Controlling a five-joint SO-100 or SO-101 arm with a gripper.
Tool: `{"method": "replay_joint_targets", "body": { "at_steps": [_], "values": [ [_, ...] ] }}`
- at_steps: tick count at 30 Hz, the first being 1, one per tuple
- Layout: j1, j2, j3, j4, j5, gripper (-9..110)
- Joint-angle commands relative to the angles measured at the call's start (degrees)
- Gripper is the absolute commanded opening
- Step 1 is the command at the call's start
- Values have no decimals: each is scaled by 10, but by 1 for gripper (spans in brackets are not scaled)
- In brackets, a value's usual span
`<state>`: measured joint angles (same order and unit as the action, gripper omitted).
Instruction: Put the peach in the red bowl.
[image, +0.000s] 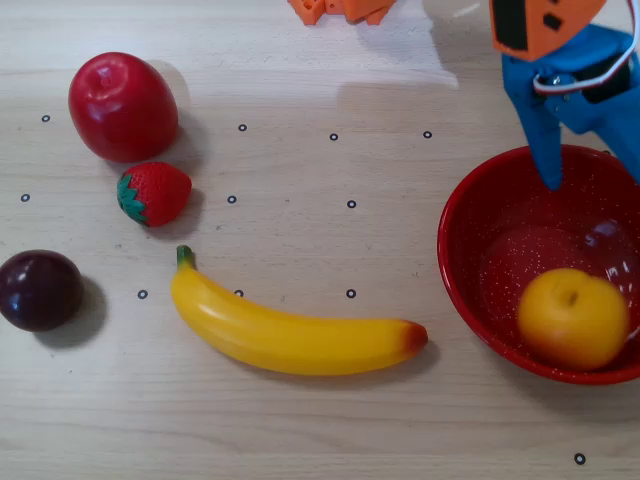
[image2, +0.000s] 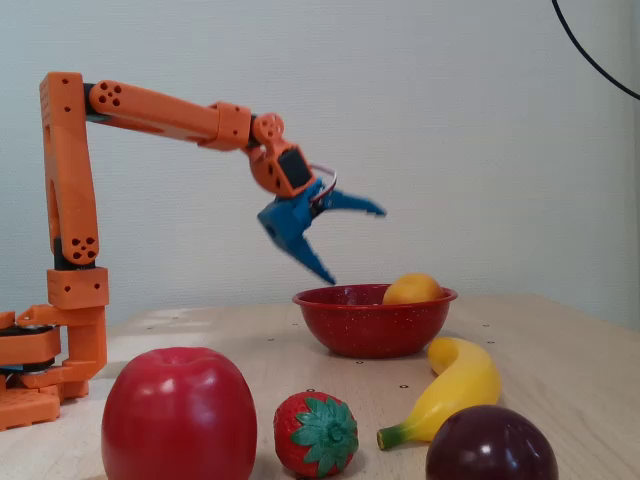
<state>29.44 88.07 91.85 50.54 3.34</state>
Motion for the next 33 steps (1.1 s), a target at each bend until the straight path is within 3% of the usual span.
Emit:
{"method": "replay_joint_targets", "body": {
  "at_steps": [1,5,9,27,33],
  "values": [
    [-23,25,-92,-3,-33,46],
    [-47,74,-139,-13,-59,23],
    [-81,174,-69,-25,-62,0],
    [-248,765,652,-120,34,0],
    [-265,893,801,-96,47,0]
  ]
}}
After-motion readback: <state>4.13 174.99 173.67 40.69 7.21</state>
